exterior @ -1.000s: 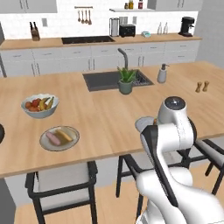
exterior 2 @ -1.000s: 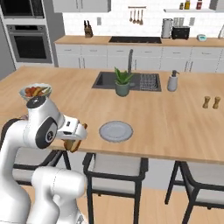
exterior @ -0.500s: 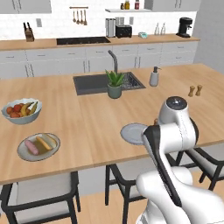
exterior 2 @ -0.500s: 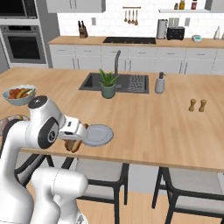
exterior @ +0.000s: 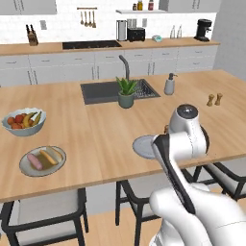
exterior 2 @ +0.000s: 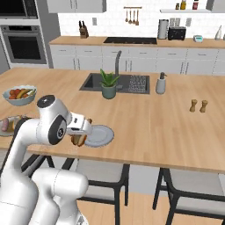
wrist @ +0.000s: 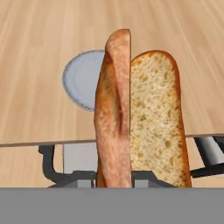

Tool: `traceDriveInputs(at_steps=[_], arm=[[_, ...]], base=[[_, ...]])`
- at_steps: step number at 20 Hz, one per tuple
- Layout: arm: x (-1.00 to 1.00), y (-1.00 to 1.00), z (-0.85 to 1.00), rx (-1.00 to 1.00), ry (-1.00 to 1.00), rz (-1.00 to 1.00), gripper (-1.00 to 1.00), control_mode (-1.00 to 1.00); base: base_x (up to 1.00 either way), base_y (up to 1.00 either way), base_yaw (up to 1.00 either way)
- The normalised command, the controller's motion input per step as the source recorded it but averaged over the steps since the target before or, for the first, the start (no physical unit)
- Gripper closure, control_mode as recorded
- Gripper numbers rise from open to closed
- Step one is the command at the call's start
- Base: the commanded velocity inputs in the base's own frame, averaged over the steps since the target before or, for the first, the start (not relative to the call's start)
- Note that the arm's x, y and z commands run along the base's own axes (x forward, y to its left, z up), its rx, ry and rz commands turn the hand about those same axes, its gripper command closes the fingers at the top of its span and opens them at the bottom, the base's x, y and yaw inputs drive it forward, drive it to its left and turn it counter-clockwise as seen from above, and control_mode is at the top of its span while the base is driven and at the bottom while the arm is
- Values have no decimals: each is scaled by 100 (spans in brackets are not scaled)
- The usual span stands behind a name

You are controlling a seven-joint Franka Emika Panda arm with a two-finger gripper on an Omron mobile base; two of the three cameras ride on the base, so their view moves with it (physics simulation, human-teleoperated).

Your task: Place one bun and one sausage from the bowl on each plate.

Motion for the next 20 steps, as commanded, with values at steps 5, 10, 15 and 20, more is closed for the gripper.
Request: traceDriveInputs(at_steps=[5, 10, 15, 20], arm=[[100, -20, -5, 3, 8, 3, 100, -100], [100, -22, -44, 0, 22, 0, 100, -100], [100, -4, -48, 0, 18, -1, 100, -100], [64, -3, -37, 0, 6, 0, 100, -100]], base=[[0, 0, 0], [0, 0, 0], [0, 0, 0], [0, 0, 0]])
